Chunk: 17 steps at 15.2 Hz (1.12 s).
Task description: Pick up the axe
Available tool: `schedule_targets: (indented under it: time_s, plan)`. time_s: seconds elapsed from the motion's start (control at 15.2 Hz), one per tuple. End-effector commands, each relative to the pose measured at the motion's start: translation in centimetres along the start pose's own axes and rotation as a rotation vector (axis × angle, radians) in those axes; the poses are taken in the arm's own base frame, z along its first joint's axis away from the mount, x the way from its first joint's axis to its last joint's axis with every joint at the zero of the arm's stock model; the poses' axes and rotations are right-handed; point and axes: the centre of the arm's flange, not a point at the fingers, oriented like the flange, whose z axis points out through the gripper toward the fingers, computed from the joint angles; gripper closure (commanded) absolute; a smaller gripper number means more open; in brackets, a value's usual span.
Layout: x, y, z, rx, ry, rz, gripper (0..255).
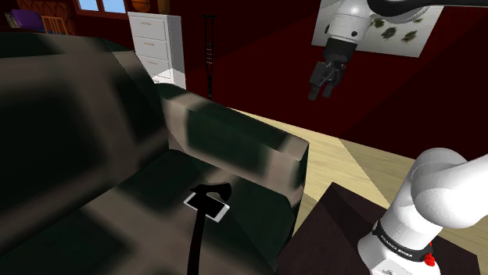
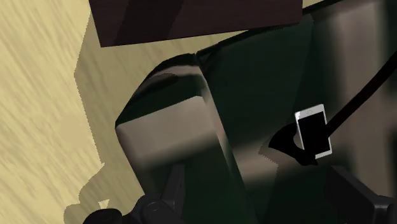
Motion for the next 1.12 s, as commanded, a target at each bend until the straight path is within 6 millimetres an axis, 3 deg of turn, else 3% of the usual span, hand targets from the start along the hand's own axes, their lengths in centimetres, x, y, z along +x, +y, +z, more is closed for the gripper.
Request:
schedule_targets:
  time_s: [0.0,1.06]
  plan:
    - [0.0,0.0,0.0,0.000,0.000,0.000,0]
    - [0.7,-14.6,15.7,-0.035,-0.018,0.261,0]
